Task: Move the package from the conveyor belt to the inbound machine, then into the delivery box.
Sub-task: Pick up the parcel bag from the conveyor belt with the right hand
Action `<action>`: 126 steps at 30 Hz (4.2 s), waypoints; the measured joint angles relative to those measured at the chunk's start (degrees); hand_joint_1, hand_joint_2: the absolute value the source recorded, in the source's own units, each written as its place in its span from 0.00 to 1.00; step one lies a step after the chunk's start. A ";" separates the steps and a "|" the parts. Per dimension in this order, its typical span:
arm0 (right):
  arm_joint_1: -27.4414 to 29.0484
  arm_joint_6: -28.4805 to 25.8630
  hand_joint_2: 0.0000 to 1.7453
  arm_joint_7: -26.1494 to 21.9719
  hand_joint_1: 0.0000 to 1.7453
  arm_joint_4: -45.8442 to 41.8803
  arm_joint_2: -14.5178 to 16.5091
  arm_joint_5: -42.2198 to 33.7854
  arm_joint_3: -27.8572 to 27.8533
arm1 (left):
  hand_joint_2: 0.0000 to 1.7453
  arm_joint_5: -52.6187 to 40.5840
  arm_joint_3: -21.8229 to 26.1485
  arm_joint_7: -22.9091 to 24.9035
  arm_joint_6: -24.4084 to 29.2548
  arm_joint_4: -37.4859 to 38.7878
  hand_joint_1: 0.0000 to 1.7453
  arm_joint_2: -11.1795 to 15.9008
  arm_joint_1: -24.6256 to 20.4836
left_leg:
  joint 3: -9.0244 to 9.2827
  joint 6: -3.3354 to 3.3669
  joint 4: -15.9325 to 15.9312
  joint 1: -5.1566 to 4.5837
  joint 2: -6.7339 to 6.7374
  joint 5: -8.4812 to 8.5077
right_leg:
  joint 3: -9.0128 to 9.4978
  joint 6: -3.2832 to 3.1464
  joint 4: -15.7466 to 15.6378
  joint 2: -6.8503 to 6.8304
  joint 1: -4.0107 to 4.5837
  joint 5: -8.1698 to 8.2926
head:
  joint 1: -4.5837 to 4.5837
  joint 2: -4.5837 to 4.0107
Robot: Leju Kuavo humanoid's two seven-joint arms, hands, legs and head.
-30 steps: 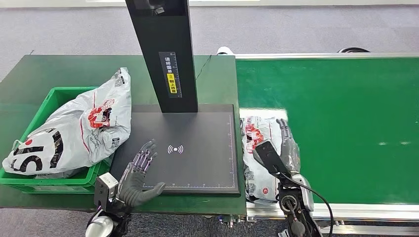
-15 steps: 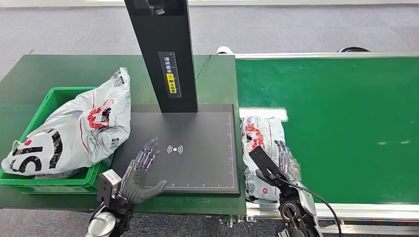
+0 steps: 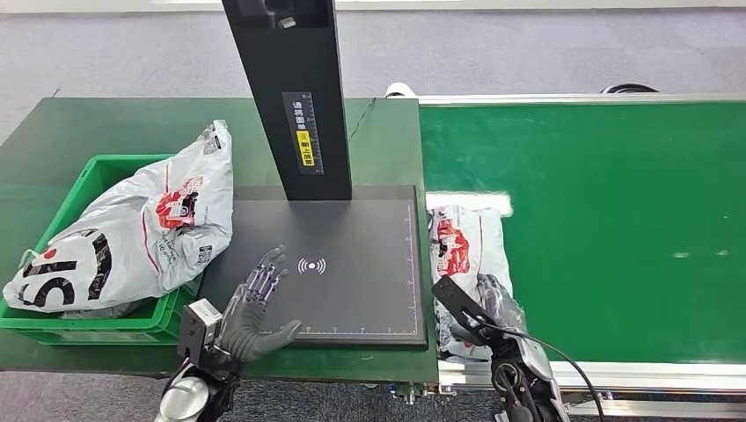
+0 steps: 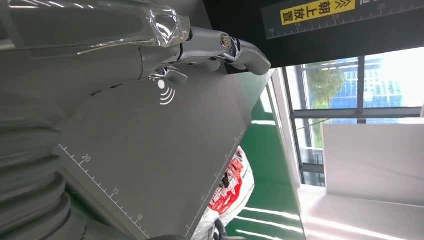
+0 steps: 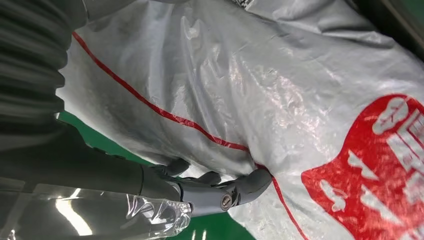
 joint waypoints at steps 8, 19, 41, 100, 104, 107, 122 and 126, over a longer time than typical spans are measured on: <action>-7.15 5.20 1.00 -1.17 0.00 10.65 0.19 1.93 1.87 | 1.00 0.08 -0.01 -0.20 0.57 1.04 0.00 -0.07 -1.00 | 0.50 -0.04 -0.02 0.01 0.30 -0.09 | 0.40 -0.01 0.00 0.28 0.01 0.01 | 0.01 0.00; -11.67 4.36 1.00 -4.01 1.00 18.21 0.76 2.50 3.31 | 1.00 0.44 0.06 -0.22 0.93 1.45 0.00 -0.09 -1.24 | 1.10 -0.05 -0.03 0.02 0.73 -0.16 | 0.84 -0.14 -0.01 0.61 0.04 0.10 | 0.01 0.00; -6.35 -4.62 1.00 -23.66 1.00 8.45 0.50 -9.12 3.78 | 1.00 0.77 1.67 -1.97 0.93 -1.32 0.00 0.24 2.79 | 0.38 -0.07 -0.03 0.14 0.68 -0.17 | 0.16 -0.17 0.01 0.68 0.16 0.10 | 0.00 0.00; 1.07 -6.12 1.00 -3.18 0.00 -6.83 2.37 -2.93 1.96 | 1.00 -1.10 3.54 -3.46 3.88 -7.29 0.00 -0.85 5.33 | 0.03 -0.09 0.00 0.11 0.25 -0.13 | -0.05 -0.13 0.00 0.29 0.11 0.03 | 0.01 0.00; 0.10 0.29 1.00 -5.64 0.00 -3.58 2.24 -5.26 1.93 | 1.00 -1.22 3.42 -3.15 3.69 -6.74 0.00 -0.86 4.49 | 0.11 -0.09 -0.01 0.12 0.29 -0.12 | 0.00 -0.13 0.00 0.31 0.11 0.03 | 0.00 0.00; -1.70 1.78 1.00 -6.73 0.00 -0.25 2.09 -5.54 2.30 | 1.00 -1.30 3.31 -2.94 3.64 -6.06 0.00 -0.87 3.67 | 0.31 -0.10 -0.02 0.12 0.49 -0.14 | 0.14 -0.13 0.00 0.48 0.13 0.03 | 0.01 0.00; -7.08 3.52 1.00 -10.82 1.00 8.79 1.93 -6.90 4.71 | 1.00 -1.57 3.31 -2.62 3.84 -4.26 0.00 -0.86 2.30 | 1.26 -0.31 -0.06 0.29 1.25 -0.34 | 0.88 -0.36 -0.01 1.25 0.30 0.14 | 0.01 0.00; -7.49 3.34 1.00 -10.82 1.00 9.25 1.87 -6.89 4.69 | 1.00 -1.57 3.31 -2.62 3.84 -4.26 0.00 -0.85 2.33 | 1.27 -0.29 -0.04 0.29 1.25 -0.30 | 0.85 -0.36 -0.01 1.24 0.30 0.15 | 0.01 0.00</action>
